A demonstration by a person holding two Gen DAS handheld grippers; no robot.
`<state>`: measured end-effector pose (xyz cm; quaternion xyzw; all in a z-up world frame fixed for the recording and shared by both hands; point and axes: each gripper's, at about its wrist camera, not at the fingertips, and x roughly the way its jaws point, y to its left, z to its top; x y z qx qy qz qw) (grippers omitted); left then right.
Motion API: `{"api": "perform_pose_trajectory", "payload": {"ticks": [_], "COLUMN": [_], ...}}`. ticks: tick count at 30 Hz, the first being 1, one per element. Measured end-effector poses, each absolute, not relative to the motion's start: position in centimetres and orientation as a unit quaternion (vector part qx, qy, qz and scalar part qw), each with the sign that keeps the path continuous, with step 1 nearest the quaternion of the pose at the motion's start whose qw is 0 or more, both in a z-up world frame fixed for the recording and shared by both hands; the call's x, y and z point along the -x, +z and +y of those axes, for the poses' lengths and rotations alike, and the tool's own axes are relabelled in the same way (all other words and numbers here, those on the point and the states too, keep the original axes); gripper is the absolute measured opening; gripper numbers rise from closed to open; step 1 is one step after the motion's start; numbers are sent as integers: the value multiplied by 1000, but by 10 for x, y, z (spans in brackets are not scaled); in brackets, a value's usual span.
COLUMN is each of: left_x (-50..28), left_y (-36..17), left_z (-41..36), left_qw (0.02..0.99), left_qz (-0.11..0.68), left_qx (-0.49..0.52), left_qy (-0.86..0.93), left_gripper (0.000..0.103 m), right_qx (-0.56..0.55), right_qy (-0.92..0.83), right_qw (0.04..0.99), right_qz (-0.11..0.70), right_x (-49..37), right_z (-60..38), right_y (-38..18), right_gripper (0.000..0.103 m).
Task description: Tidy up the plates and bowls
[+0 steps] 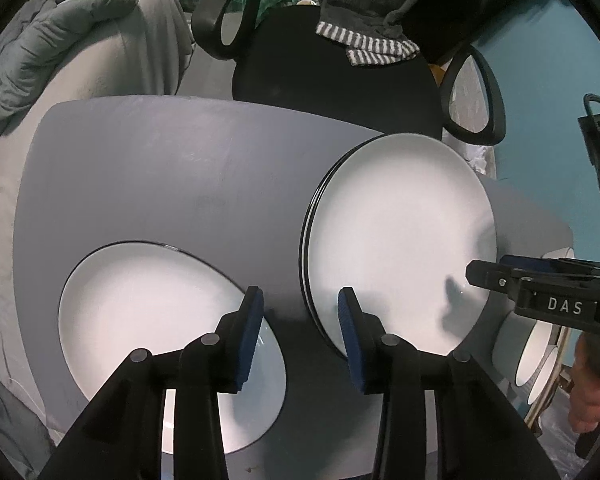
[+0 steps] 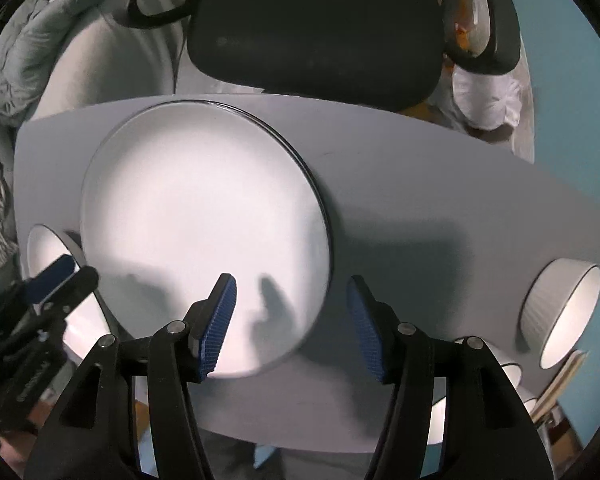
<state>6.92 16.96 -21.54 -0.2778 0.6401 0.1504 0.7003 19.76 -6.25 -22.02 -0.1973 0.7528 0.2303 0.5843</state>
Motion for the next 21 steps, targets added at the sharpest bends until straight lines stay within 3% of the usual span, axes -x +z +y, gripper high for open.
{"api": "perform_pose_trajectory", "payload": {"ticks": [6, 11, 14, 21], "left_x": [-61, -50, -42, -21], "left_y": [-200, -184, -173, -156], "left_z": [171, 170, 168, 169], "left_qw": [712, 717, 726, 733], "left_qz": [626, 625, 618, 611], "left_qx": [279, 265, 256, 256], "left_qy": [153, 157, 160, 157], "left_gripper": [50, 52, 65, 66], "right_qx": [223, 251, 267, 285], "right_qy": [237, 256, 265, 287], "right_qw": [599, 616, 626, 635], "right_qz": [731, 701, 683, 658], "right_x": [-189, -178, -170, -155], "right_z": [-64, -59, -57, -55], "right_y": [-207, -186, -174, -154], "right_gripper": [58, 60, 64, 67]}}
